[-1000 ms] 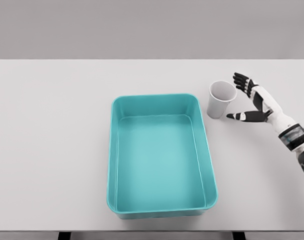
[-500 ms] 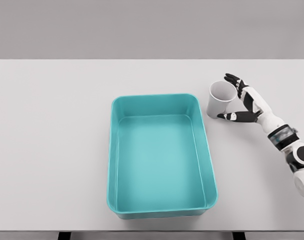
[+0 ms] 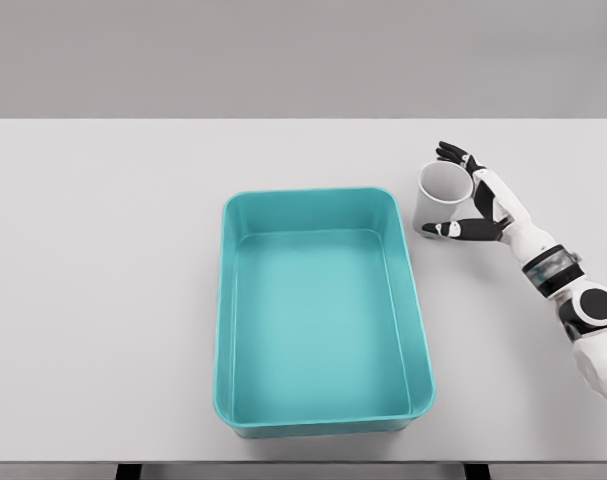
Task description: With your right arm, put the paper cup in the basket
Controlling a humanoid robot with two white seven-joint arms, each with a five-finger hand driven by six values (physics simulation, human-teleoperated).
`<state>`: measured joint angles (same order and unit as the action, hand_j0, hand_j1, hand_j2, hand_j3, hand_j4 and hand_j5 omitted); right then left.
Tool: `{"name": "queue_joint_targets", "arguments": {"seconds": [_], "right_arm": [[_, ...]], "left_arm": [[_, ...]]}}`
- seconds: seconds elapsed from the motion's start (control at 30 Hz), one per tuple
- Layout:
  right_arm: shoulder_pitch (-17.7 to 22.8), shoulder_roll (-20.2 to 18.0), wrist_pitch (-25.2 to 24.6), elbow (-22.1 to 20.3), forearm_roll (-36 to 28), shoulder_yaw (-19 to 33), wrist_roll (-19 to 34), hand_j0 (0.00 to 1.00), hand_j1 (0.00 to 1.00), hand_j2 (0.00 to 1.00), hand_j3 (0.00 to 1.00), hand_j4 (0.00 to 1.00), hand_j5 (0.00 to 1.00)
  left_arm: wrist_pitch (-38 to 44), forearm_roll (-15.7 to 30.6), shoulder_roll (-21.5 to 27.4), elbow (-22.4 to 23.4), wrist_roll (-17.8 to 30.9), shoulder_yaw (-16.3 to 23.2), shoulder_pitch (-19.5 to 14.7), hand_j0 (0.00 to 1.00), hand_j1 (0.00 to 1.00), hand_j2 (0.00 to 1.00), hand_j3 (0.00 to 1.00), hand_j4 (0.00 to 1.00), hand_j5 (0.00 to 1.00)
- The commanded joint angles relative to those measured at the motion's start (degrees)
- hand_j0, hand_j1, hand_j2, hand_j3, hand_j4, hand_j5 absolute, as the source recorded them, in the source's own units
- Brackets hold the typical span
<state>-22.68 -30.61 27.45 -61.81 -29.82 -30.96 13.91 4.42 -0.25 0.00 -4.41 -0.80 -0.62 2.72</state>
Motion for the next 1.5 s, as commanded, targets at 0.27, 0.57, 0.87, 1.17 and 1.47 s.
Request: {"name": "queue_joint_targets", "arguments": {"seconds": [0.27,0.57,0.87,1.17,1.47], "right_arm": [[0.0,0.0,-0.1,-0.1,-0.1,0.0,0.1,0.87,0.87,0.87,0.87,0.87,0.87],[0.1,-0.1,1.3,-0.2,0.4,0.1,0.0,0.6,0.6,0.6,0.6,0.6,0.6],[-0.7,-1.2,5.2,-1.6,1.0,0.1,0.2,0.55,0.55,0.55,0.55,0.55,0.55],[-1.6,-5.8,7.6,-7.6,1.4,0.0,0.2,0.55,0.55,0.55,0.55,0.55,0.55],[-5.5,-7.9,7.6,-8.5,5.0,-4.2,0.3,0.56,0.56,0.56,0.56,0.56,0.56]], "left_arm": [[0.1,0.0,0.0,0.0,0.0,0.0,0.0,1.0,1.0,1.0,1.0,1.0,1.0],[0.1,0.0,0.0,0.0,0.0,0.0,0.0,1.0,1.0,1.0,1.0,1.0,1.0],[0.0,0.0,0.0,0.0,0.0,0.0,0.0,1.0,1.0,1.0,1.0,1.0,1.0],[0.0,0.0,0.0,0.0,0.0,0.0,0.0,1.0,1.0,1.0,1.0,1.0,1.0],[0.1,0.0,0.0,0.0,0.0,0.0,0.0,1.0,1.0,1.0,1.0,1.0,1.0]]}}
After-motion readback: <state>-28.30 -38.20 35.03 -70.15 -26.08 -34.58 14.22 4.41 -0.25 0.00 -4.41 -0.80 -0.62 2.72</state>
